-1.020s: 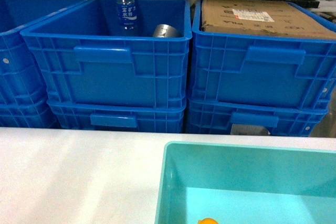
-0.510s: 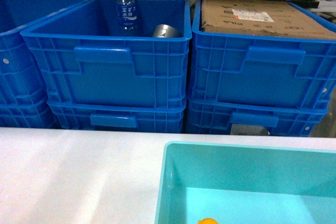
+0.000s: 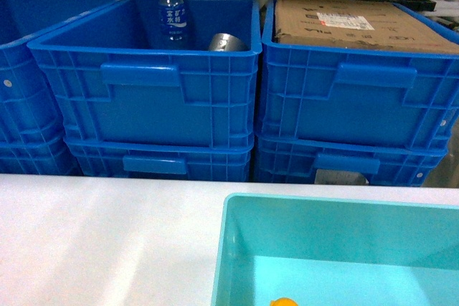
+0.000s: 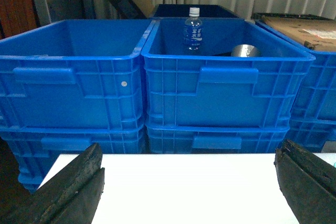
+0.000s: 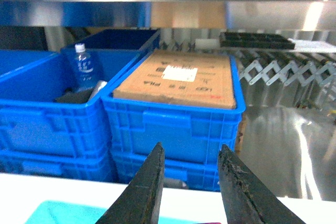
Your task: Pick red block from blue box to shelf
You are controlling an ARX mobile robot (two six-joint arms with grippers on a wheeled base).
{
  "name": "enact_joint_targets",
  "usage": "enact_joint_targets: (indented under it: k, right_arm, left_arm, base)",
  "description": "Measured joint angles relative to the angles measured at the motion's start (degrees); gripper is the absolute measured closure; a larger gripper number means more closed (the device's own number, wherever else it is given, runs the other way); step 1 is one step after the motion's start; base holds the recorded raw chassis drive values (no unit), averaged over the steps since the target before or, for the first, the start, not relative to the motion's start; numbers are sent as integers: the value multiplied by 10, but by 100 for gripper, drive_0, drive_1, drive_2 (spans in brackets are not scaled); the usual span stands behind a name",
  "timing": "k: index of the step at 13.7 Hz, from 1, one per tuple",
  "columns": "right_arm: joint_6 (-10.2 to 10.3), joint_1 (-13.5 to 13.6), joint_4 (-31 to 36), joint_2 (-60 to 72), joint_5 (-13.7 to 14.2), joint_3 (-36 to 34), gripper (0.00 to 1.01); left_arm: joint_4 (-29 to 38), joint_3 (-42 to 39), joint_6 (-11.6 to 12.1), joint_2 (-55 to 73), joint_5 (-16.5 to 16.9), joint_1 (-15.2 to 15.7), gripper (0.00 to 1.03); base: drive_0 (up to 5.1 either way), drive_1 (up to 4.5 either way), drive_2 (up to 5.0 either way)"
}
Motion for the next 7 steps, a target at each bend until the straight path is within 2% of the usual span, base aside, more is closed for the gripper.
enact_joint_targets:
  k: [2,4,5,7]
  right_arm:
    - [3,13,-36,-33,-6,-25,76]
    - [3,3,-4,-17,-14,-26,76]
    - [3,16,10,-3,0,-26,76]
    - [3,69,28,17,47,-33,76]
  left_arm:
    - [0,0,0,0,0,0,5]
    - [0,0,0,0,0,0,5]
    - [0,0,0,0,0,0,5]
    - [0,0,0,0,0,0,5]
  base:
    - [0,0,0]
    - [0,0,0]
    - [0,0,0]
    - [0,0,0]
